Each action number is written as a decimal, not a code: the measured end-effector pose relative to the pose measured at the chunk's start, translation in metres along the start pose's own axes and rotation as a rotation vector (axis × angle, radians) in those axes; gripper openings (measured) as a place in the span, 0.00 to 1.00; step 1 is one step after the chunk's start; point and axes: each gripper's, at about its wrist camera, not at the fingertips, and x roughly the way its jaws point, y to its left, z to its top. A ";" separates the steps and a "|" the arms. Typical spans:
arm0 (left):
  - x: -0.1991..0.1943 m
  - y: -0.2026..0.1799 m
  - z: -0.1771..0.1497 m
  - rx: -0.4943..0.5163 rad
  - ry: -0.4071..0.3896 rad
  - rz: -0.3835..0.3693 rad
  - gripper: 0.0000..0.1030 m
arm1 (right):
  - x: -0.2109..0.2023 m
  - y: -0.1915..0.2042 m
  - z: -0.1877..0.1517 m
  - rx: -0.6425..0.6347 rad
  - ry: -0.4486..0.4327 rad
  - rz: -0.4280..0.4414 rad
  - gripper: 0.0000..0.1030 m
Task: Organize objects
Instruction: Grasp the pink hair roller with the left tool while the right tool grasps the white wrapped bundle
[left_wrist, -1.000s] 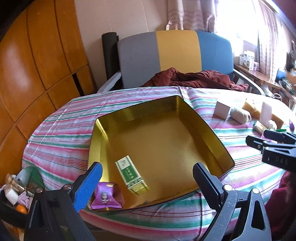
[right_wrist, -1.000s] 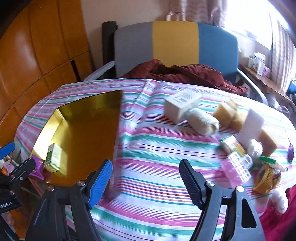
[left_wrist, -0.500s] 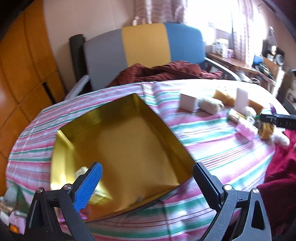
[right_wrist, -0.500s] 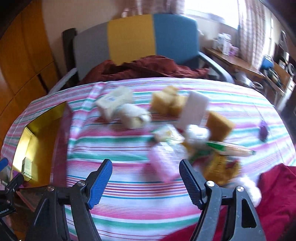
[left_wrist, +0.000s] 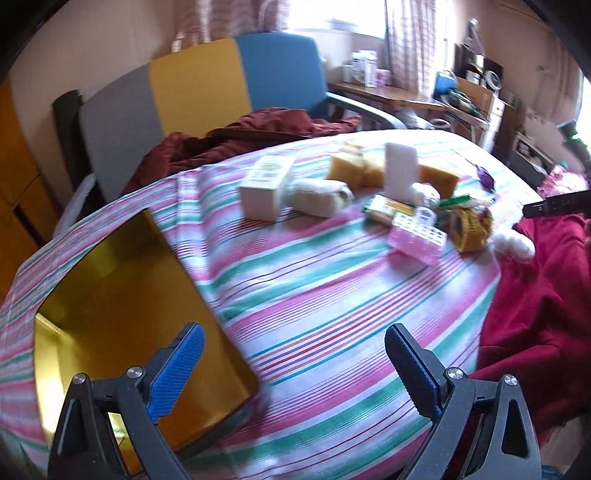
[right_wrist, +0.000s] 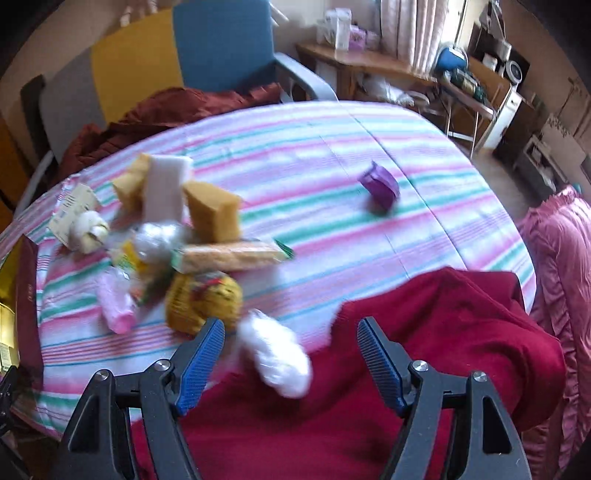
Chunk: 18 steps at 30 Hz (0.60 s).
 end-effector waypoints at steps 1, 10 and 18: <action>0.004 -0.005 0.003 0.016 0.004 -0.013 0.96 | 0.003 -0.001 0.000 -0.012 0.019 0.009 0.74; 0.037 -0.047 0.036 0.134 0.005 -0.142 0.96 | 0.034 0.030 0.000 -0.189 0.144 0.042 0.74; 0.086 -0.084 0.065 0.223 0.032 -0.222 0.99 | 0.059 0.033 0.006 -0.238 0.240 0.047 0.59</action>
